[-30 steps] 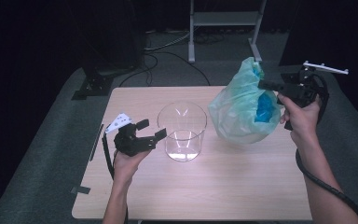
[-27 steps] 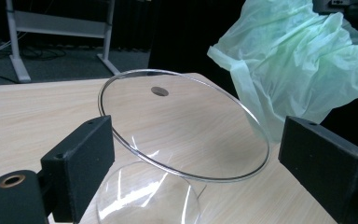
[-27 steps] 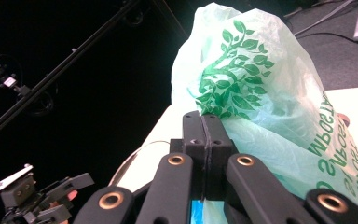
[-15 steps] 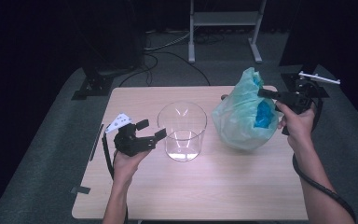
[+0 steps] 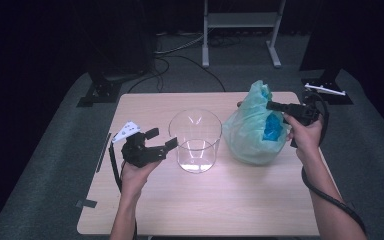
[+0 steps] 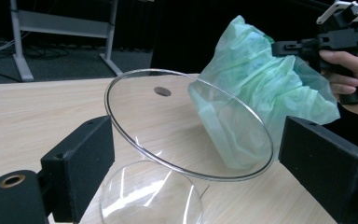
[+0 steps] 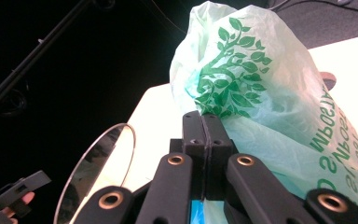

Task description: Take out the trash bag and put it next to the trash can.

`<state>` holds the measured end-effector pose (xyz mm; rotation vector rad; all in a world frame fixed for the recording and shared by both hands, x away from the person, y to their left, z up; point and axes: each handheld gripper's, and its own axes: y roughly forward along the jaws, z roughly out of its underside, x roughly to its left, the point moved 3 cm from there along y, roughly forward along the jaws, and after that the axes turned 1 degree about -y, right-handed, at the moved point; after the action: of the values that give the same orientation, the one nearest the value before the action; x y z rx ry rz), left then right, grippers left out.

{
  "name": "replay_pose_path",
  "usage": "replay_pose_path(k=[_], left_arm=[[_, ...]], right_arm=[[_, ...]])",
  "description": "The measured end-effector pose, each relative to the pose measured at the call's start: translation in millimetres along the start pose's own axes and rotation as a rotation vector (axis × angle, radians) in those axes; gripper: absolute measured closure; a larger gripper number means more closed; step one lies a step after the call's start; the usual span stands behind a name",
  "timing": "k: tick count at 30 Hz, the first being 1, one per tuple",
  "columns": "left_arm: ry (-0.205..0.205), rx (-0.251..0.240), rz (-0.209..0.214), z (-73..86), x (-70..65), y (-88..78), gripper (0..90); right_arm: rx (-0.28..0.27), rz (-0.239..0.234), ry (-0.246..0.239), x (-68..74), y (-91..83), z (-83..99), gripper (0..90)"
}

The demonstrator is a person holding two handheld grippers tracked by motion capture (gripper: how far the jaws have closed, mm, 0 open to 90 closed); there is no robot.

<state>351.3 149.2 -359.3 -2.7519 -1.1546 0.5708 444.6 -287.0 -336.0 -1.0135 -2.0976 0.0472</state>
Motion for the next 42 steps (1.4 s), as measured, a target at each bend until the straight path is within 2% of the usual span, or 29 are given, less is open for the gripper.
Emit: replay_pose_path(k=[10,16,42], left_arm=[[-0.007,-0.006,-0.005,-0.5,0.5,-2.4,9.3],[-0.007,-0.003,-0.011,0.0,2.2,-3.1,9.3],[-0.015,0.006,-0.016,2.7,4.9,-1.6,9.3]], right_arm=[[0.035,0.017,-0.010,1.6,25.7,9.3,90.0],[0.057,0.015,0.000,-0.3,40.2,16.1,90.0],[0.142,0.030,0.006,-13.2,72.4,46.6,90.0]])
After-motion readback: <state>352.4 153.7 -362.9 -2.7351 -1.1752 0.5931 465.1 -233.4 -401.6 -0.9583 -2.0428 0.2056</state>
